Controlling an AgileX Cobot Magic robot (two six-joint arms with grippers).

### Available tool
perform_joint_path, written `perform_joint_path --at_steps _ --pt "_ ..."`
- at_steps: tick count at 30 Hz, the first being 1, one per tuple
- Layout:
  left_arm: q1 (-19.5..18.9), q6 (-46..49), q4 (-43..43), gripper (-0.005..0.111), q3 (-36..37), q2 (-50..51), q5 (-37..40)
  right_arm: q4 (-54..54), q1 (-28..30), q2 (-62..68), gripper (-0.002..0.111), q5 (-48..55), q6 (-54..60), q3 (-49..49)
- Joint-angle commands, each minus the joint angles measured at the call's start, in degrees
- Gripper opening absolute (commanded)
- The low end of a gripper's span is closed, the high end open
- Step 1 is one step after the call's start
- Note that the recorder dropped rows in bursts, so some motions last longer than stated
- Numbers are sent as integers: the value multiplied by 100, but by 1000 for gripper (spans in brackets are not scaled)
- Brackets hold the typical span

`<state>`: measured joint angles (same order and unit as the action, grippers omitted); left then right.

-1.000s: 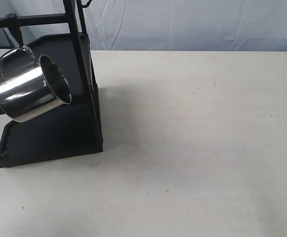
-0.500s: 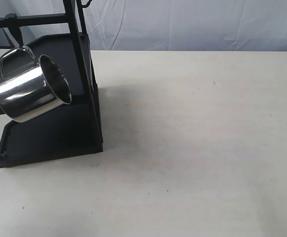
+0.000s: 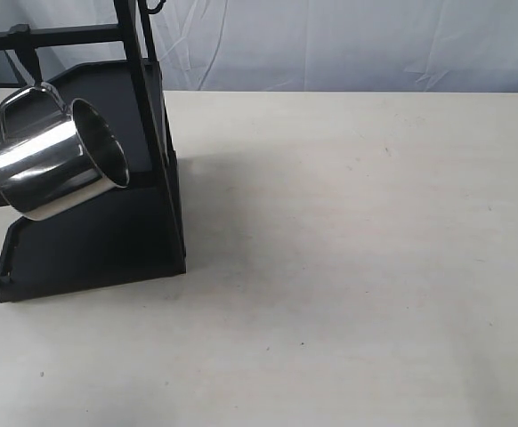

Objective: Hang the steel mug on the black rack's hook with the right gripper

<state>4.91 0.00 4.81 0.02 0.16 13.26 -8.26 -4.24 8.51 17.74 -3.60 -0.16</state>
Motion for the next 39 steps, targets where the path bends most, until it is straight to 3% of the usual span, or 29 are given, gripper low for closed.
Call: perform_joint_path --at_steps 1,39 --pt "32 0 -7 2 -2 -16 5 5 24 -36 0 -21 10 16" --pt "32 0 301 2 -2 -16 27 -125 24 -36 0 -32 -2 16"
